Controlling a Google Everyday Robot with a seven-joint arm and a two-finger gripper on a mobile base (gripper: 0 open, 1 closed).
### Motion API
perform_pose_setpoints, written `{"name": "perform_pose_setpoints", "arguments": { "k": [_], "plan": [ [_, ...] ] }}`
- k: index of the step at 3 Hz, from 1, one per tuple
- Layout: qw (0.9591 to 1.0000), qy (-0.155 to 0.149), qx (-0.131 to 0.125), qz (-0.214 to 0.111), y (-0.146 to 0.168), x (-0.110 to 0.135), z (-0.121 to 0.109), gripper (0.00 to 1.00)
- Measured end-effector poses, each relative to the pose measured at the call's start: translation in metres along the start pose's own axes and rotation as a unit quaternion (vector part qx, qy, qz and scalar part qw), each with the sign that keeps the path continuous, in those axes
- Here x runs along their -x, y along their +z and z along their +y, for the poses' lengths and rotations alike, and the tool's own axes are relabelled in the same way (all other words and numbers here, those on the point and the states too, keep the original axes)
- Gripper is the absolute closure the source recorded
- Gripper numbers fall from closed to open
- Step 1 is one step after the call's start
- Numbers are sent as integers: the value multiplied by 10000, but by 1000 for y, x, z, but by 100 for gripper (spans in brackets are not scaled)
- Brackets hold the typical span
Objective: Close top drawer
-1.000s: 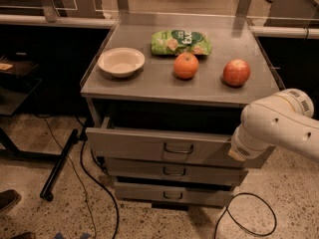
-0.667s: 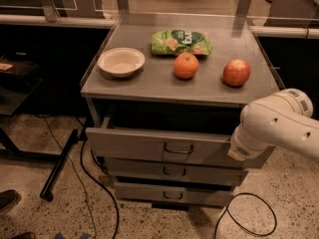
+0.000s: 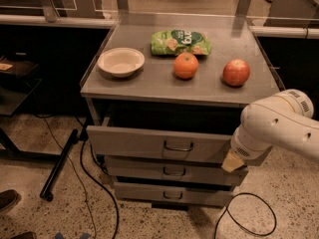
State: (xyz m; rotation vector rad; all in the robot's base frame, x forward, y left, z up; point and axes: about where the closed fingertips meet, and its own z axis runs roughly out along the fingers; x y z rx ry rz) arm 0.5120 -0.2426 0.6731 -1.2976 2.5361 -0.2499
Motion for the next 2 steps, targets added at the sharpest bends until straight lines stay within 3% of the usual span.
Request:
{"name": "perform_pose_setpoints", "arguments": {
  "k": [2],
  "plan": [
    [10000,0,0,0,0,0,0,0]
  ]
}}
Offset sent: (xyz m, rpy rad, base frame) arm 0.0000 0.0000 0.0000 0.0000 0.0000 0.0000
